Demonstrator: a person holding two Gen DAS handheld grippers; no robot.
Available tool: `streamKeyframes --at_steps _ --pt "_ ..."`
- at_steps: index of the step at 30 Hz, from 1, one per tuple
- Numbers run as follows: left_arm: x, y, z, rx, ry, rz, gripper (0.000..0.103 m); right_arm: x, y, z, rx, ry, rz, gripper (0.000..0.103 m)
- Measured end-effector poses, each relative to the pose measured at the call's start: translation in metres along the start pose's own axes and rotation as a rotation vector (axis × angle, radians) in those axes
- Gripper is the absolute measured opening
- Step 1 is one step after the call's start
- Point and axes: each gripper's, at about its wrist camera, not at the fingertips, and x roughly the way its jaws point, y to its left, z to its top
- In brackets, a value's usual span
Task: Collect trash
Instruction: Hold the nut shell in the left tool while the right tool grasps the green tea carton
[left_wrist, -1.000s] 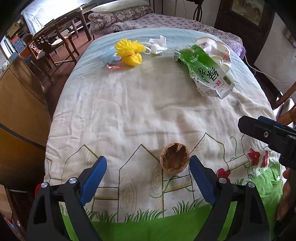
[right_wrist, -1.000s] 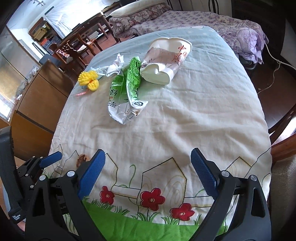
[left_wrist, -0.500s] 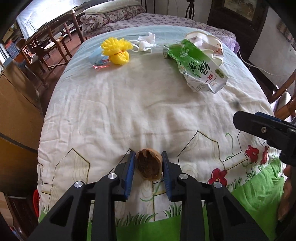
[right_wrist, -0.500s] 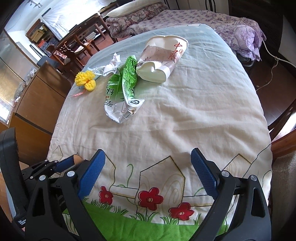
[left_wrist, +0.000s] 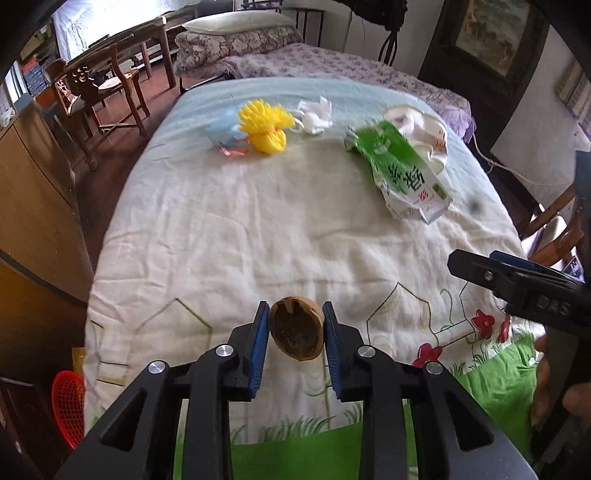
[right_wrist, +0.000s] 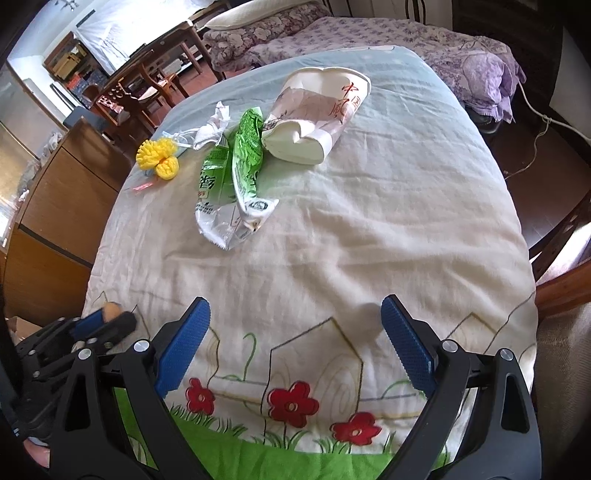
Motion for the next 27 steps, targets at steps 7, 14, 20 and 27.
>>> streamKeyframes --at_steps 7,14,20,27 --pt "-0.009 0.024 -0.002 -0.062 -0.015 -0.097 0.028 0.013 0.023 0.023 -0.066 0.005 -0.007 0.09" --pt "-0.007 0.023 -0.003 -0.07 -0.012 -0.137 0.028 0.042 0.054 0.055 -0.139 0.029 -0.086 0.09" --pt "-0.004 0.024 -0.003 -0.079 -0.006 -0.152 0.028 0.062 0.079 0.065 -0.23 0.045 -0.224 0.09" --pt "-0.004 0.027 -0.003 -0.089 -0.001 -0.164 0.028 0.068 0.078 0.073 -0.206 0.038 -0.232 0.09"
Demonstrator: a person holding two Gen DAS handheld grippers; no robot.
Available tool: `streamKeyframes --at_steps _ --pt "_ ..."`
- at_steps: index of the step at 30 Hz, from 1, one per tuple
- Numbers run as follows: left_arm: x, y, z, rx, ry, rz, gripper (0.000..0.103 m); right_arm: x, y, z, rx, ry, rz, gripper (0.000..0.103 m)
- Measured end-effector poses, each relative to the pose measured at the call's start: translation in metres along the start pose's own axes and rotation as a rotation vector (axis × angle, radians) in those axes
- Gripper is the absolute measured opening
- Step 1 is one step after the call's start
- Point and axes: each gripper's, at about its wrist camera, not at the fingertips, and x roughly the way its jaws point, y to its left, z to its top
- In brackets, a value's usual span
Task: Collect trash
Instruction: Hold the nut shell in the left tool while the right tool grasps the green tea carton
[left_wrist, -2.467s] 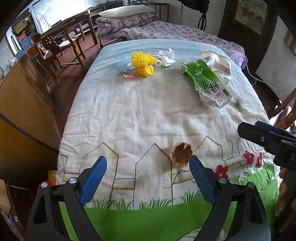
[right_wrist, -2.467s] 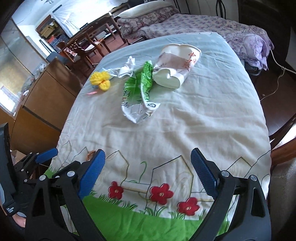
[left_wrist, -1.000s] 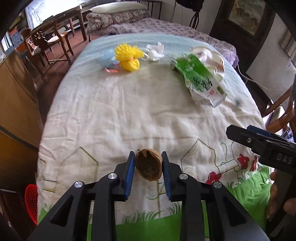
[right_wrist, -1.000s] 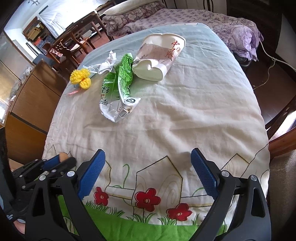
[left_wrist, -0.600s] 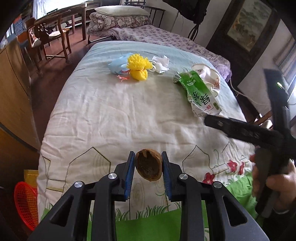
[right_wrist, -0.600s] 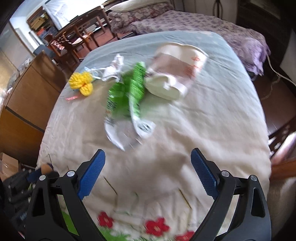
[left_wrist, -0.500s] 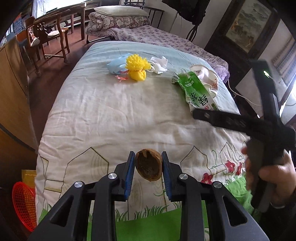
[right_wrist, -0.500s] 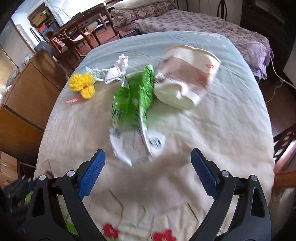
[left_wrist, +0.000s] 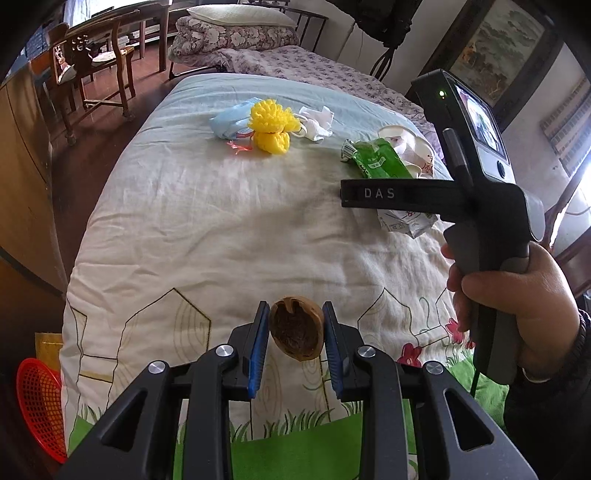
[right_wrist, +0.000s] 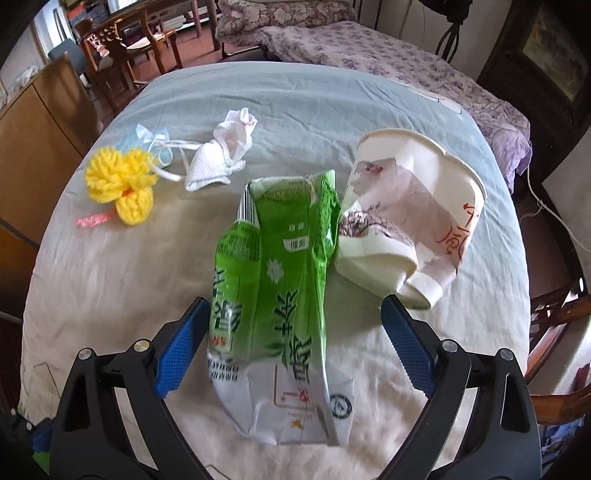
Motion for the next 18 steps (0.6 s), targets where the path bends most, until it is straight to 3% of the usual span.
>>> streamKeyframes --at_steps 1,4,7,10,18 --pt "0.0 0.0 0.0 -0.001 0.0 0.001 0.028 0.0 0.0 0.0 -0.001 -0.001 0.0 0.089" --pt "-0.001 0.001 0.0 -0.004 -0.001 0.002 0.028 -0.002 0.0 -0.003 0.005 -0.007 0.038 0.073" --pt "-0.001 0.002 0.0 -0.01 -0.001 0.005 0.028 -0.008 0.001 -0.007 -0.006 -0.017 0.062 0.05" --pt "-0.003 0.004 0.0 -0.017 -0.009 0.012 0.028 -0.016 0.001 -0.013 -0.003 -0.026 0.084 0.047" --pt "-0.017 0.008 -0.003 -0.024 -0.033 0.017 0.028 -0.048 -0.017 -0.04 0.076 -0.063 0.299 0.046"
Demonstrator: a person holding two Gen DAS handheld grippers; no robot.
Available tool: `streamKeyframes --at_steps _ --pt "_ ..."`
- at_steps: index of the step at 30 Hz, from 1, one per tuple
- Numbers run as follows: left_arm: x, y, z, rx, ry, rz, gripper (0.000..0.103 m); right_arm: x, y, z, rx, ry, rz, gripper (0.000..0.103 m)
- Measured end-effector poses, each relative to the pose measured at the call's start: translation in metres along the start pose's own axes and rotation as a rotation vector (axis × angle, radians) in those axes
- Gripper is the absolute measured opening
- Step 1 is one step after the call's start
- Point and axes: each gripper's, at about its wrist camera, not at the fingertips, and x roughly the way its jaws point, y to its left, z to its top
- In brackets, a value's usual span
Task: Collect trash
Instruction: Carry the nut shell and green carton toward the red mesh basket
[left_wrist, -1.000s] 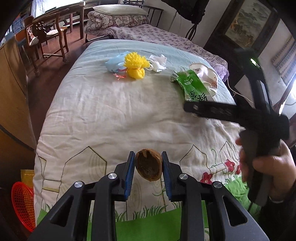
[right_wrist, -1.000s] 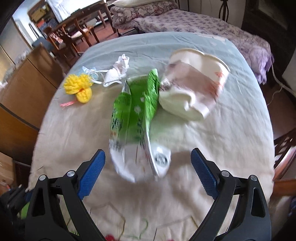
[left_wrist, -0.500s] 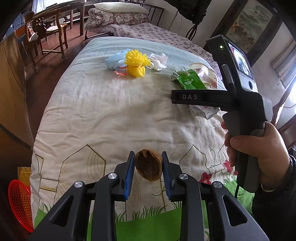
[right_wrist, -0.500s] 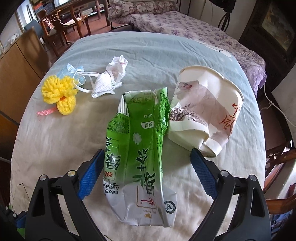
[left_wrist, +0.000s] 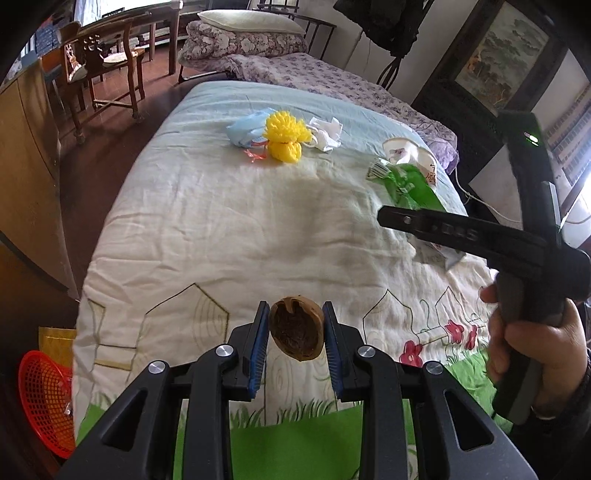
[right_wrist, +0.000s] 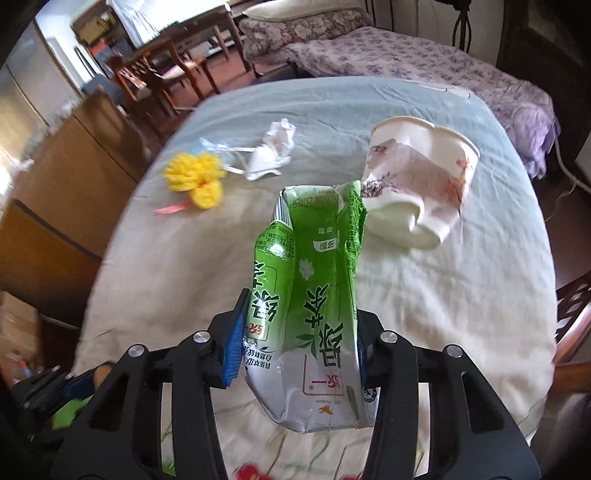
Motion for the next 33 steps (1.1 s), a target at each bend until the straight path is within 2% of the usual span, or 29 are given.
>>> streamKeyframes --at_steps 2,17,29,33 --pt "-0.006 0.002 -0.002 -0.003 -0.006 0.005 0.028 -0.007 0.004 -0.008 -0.004 0.001 0.051 0.046" --pt "-0.063 0.046 -0.022 -0.085 -0.09 0.014 0.028 -0.027 0.065 -0.037 -0.112 0.024 0.184 0.046" --pt "-0.094 0.106 -0.049 -0.206 -0.116 0.046 0.028 -0.024 0.149 -0.047 -0.247 0.076 0.26 0.046" --pt "-0.107 0.137 -0.061 -0.25 -0.124 0.094 0.028 -0.016 0.193 -0.052 -0.32 0.117 0.3 0.046"
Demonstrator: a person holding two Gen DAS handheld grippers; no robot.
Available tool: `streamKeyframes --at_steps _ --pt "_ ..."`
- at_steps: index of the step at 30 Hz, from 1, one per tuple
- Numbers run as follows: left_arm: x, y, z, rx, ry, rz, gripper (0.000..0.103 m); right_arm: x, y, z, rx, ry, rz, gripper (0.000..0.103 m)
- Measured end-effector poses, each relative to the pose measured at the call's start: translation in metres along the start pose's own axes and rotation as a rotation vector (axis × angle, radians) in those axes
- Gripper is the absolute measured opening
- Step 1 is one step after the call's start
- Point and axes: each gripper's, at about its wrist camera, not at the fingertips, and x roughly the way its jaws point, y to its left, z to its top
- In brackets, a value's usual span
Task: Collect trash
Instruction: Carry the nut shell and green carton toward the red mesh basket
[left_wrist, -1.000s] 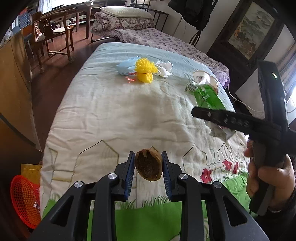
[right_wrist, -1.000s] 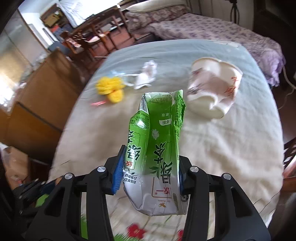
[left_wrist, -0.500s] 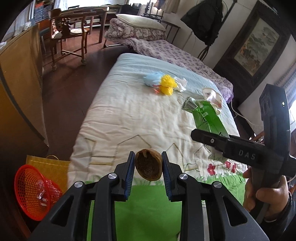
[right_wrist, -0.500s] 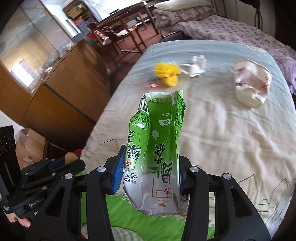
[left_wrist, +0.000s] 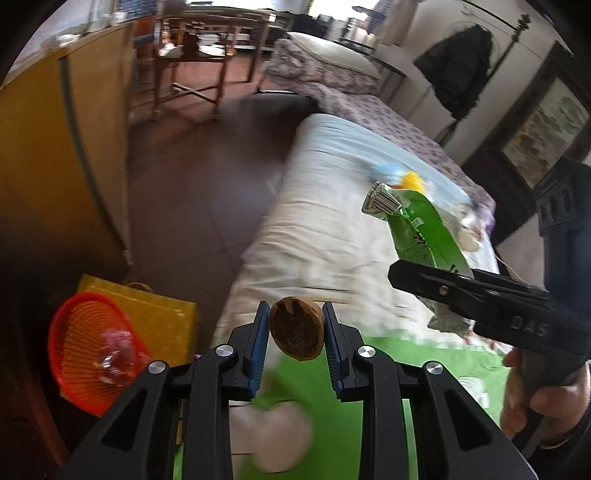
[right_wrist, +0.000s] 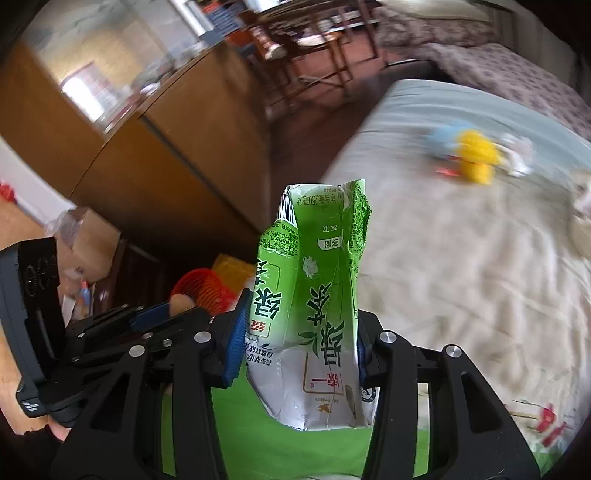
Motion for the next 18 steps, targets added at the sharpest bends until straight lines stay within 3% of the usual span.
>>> streamKeyframes --at_steps 7,18 --pt "-0.013 0.082 -0.013 -0.157 0.002 0.064 0.028 0.051 0.073 0.013 -0.123 0.1 0.063 0.046" --pt "0.002 0.187 -0.051 -0.385 0.093 0.148 0.029 0.144 0.167 0.004 -0.281 0.301 0.096 0.046"
